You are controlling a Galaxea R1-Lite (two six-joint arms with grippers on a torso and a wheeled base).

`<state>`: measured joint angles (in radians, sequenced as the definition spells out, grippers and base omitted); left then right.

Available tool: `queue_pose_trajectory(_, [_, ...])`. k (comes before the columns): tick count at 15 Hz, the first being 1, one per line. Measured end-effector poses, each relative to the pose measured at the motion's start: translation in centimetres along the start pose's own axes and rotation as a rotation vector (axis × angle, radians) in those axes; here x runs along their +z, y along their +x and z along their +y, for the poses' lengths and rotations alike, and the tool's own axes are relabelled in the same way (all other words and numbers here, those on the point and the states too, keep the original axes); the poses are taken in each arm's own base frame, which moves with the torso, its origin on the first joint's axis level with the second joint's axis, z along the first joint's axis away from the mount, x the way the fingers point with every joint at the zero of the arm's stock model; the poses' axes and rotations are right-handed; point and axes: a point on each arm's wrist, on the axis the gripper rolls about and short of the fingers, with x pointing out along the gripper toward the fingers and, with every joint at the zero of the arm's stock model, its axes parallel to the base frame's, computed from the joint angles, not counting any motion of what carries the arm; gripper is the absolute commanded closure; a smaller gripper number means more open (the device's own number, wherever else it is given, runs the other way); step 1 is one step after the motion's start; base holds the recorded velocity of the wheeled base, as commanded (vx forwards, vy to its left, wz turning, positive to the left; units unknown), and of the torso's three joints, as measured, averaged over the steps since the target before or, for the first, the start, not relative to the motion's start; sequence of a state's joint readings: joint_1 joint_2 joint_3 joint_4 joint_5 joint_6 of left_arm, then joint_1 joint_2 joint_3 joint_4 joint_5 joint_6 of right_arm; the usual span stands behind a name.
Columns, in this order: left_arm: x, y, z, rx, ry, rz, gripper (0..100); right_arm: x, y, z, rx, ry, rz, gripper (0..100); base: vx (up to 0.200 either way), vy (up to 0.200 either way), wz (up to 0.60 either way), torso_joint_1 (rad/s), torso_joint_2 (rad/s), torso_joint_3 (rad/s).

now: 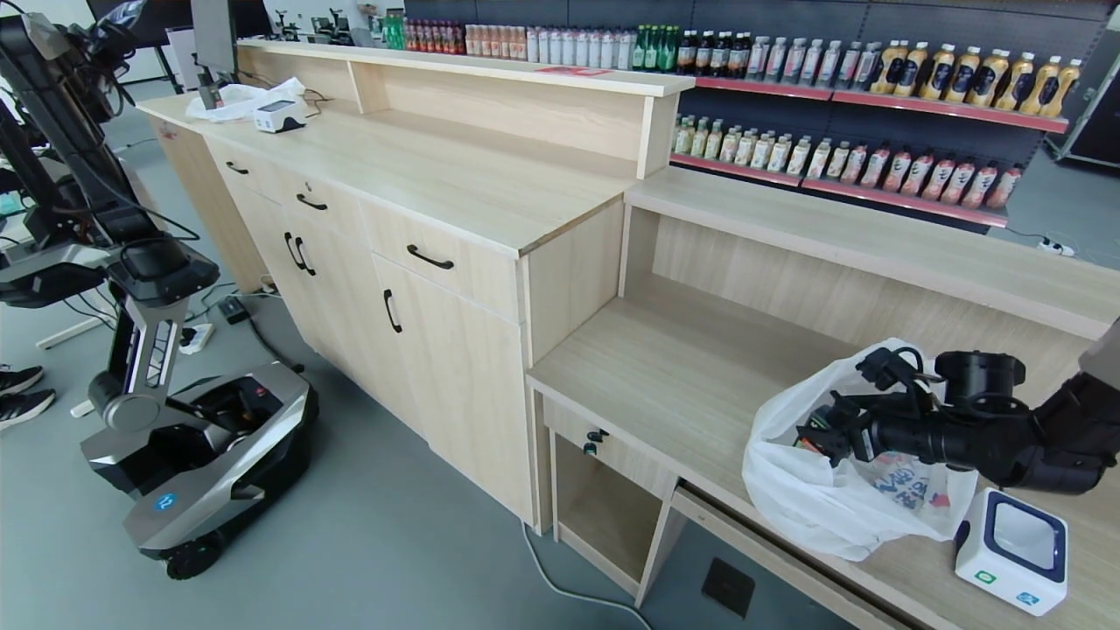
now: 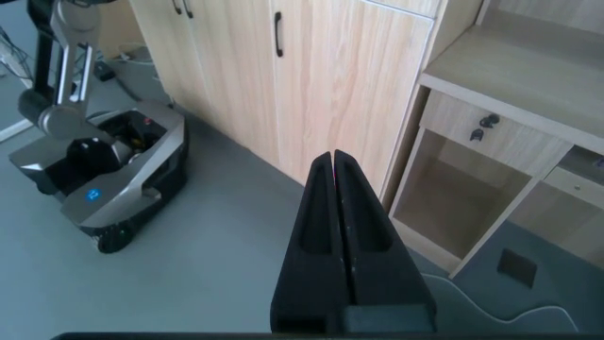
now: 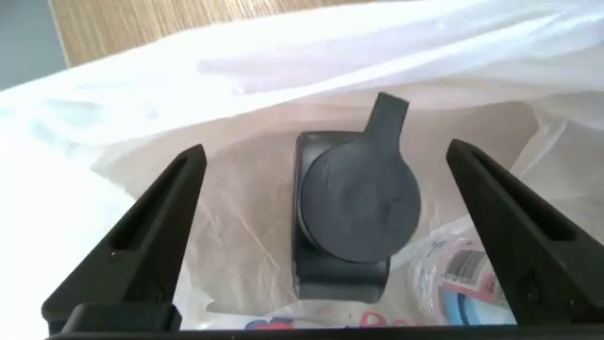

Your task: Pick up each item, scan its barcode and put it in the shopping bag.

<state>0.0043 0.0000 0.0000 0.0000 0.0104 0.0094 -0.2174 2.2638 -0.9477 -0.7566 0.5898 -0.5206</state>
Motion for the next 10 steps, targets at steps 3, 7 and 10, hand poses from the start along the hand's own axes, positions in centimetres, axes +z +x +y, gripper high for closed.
queue_pose_trajectory(3, [0.0,0.0,0.0,-0.001,0.000,0.000,100,2.2,-2.0,-0.1,0.026,0.009,-0.036,0,0.000,0.000,0.00,0.000,0.00,0.000])
queue_pose_trajectory(7, [0.0,0.0,0.0,0.000,0.000,0.000,100,5.9,-5.6,-0.2,-0.030,-0.033,-0.112,0,0.000,0.000,0.00,0.000,0.00,0.000])
queue_pose_trajectory(10, [0.0,0.0,0.0,0.000,0.000,0.000,100,7.8,-10.1,-0.5,-0.142,-0.067,-0.149,0,0.000,0.000,0.00,0.000,0.00,0.000])
